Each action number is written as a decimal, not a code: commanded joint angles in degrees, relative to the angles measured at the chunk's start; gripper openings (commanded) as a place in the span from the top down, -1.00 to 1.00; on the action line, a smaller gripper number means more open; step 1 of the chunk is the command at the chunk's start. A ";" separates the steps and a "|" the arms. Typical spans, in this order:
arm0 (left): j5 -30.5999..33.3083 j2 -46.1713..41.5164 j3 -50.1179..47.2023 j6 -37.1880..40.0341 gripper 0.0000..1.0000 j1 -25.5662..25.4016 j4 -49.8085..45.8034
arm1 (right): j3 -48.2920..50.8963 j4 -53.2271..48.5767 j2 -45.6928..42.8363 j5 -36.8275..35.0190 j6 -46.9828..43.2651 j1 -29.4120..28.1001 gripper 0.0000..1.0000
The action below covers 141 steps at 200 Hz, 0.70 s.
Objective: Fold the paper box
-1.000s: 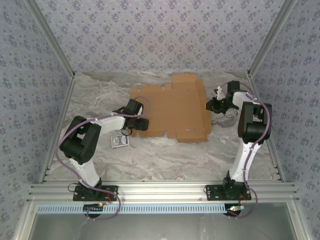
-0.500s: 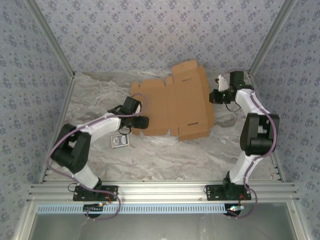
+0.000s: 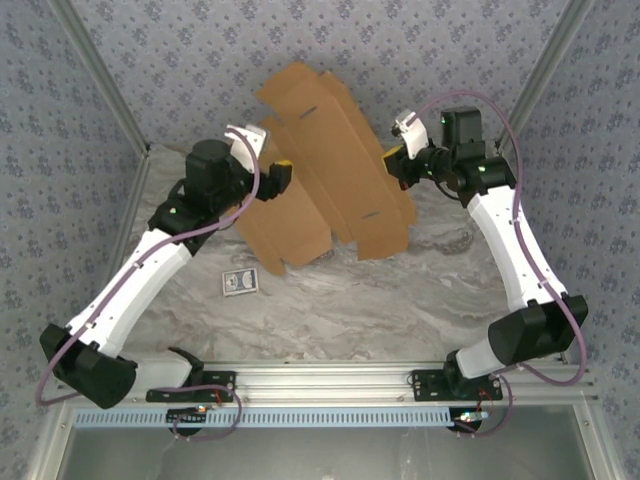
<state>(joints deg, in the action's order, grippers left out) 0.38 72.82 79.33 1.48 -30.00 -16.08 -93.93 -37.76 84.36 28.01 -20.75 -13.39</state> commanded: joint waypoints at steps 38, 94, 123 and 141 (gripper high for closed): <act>4.14 6.06 21.13 19.69 -0.52 7.10 -17.66 | -4.79 -6.82 -2.82 -2.68 -11.14 -1.20 1.00; -13.46 16.96 37.99 26.67 -0.56 11.08 -31.67 | -4.32 -6.86 -4.72 -0.66 -13.19 -1.25 1.00; -17.79 22.29 44.86 27.66 -0.55 12.66 -34.56 | -3.65 -7.56 -5.74 0.04 -14.30 -1.27 1.00; -21.96 26.06 50.96 29.02 -0.44 12.87 -39.06 | -3.02 -7.33 -6.30 -0.27 -14.56 -1.21 1.00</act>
<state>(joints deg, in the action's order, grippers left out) -13.28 95.79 123.09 27.27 -18.00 -47.90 -96.79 -44.86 80.01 26.63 -33.45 -14.61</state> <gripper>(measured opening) 0.752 0.059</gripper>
